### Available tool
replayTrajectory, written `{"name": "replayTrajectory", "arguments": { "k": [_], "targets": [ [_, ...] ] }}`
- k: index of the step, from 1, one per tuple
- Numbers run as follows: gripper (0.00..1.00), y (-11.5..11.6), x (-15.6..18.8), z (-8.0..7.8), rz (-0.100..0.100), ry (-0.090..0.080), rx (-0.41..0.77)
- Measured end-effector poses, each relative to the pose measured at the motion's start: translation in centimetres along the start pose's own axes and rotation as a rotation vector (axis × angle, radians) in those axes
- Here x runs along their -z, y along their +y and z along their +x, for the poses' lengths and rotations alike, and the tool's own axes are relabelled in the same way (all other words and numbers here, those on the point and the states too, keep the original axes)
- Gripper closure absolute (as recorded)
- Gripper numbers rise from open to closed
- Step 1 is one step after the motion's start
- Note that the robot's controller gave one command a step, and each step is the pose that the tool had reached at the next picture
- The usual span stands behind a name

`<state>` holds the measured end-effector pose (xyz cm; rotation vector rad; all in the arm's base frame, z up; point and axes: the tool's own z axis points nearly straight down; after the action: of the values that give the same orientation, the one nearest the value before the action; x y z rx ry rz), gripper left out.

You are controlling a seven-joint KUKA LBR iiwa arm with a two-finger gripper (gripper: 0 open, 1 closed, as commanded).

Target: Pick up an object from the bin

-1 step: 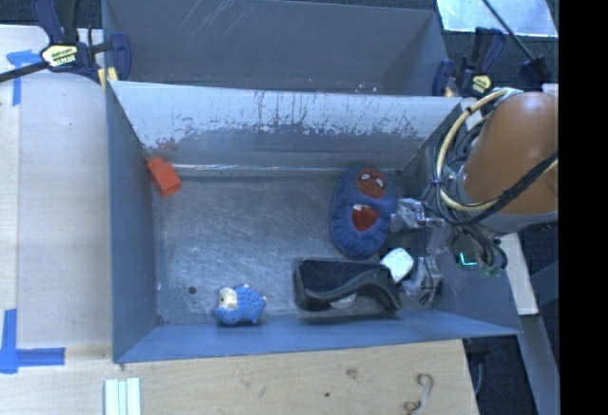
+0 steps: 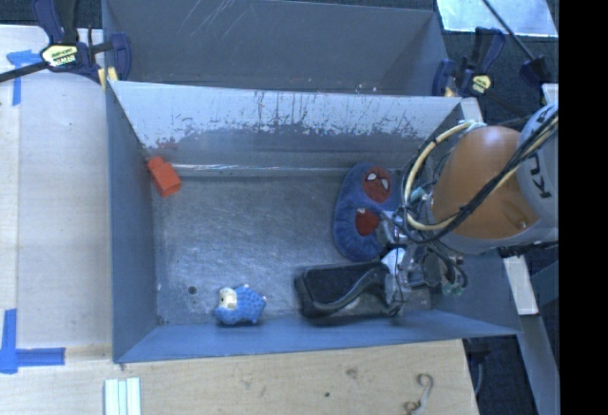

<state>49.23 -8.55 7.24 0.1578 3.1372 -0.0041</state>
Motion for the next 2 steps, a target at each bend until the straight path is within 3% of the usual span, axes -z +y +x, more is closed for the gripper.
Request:
{"name": "replayTrajectory", "arguments": {
  "k": [1, 2],
  "targets": [
    [0.00, 7.00, 0.68, 0.67, 0.002, -0.007, 0.206],
    [1.00, 6.78, 1.14, 0.28, 0.005, -0.018, 0.203]
  ]
}}
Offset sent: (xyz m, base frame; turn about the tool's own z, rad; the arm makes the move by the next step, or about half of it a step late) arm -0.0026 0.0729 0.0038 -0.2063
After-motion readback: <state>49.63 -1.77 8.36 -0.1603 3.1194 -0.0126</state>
